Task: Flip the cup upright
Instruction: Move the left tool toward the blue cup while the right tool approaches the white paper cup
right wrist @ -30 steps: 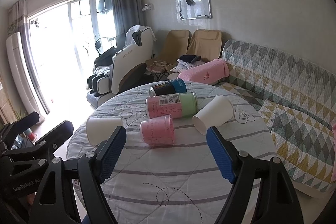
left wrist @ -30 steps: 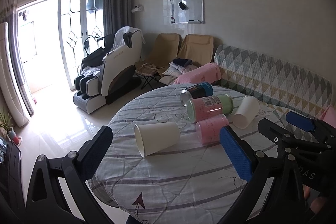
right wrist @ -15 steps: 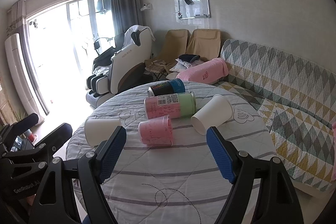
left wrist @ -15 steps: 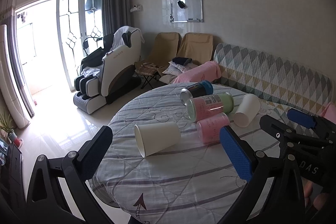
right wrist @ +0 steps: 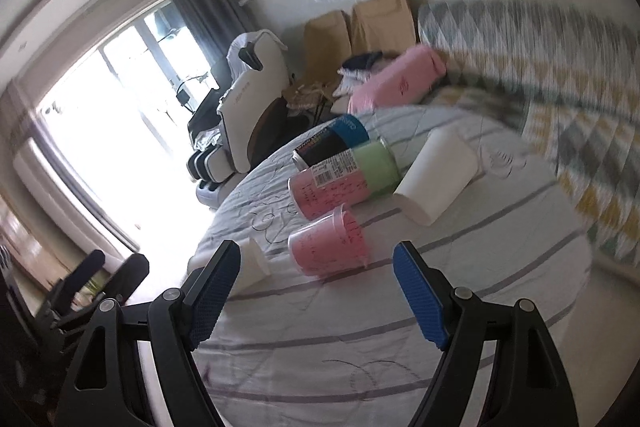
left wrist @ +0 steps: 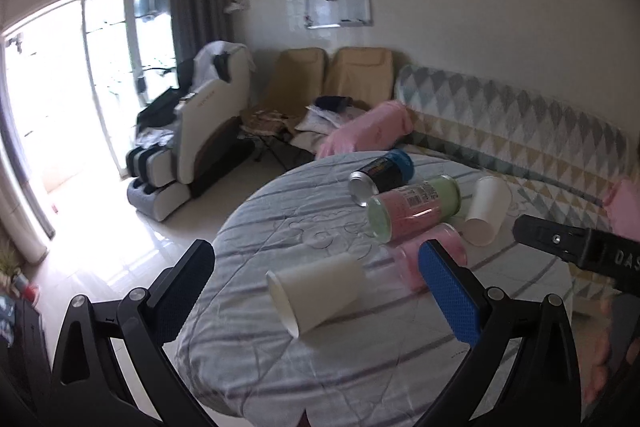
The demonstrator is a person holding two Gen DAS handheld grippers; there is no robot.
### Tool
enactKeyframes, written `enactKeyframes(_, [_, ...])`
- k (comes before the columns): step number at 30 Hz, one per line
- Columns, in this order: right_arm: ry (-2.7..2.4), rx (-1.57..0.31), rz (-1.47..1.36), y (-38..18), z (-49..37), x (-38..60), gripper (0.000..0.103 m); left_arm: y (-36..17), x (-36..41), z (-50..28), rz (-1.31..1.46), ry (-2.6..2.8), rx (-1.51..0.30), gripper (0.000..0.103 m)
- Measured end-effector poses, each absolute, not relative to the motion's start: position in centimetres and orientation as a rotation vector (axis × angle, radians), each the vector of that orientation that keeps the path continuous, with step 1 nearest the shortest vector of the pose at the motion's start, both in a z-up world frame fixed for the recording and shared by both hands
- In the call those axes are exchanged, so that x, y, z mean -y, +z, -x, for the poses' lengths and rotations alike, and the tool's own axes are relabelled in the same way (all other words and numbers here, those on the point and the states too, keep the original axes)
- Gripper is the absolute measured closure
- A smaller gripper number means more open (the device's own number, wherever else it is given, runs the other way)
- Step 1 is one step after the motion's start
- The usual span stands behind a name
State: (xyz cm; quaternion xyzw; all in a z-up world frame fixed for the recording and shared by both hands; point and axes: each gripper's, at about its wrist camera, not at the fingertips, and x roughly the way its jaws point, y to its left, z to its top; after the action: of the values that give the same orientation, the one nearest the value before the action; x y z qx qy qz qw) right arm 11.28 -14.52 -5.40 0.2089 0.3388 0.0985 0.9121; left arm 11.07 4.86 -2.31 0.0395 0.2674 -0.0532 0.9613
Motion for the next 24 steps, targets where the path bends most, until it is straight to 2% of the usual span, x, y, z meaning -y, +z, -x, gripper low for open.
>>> enactKeyframes(9, [0.163,-0.791,-0.625,-7.1,-14.5,15.5,0.023,-2.7,-3.6,-18.3,-0.194,-0.291,-0.689,0.0])
enactKeyframes(17, [0.083,-0.782,-0.591,-7.0,-16.5,17.6,0.023,-2.8,-1.2,-22.9,-0.263,-0.415,-0.736,0.0])
enactKeyframes(24, [-0.043,-0.755,-0.532,-7.0,-19.7,20.1,0.023,-2.8,1.8,-30.0,-0.335,-0.504,-0.789,0.0])
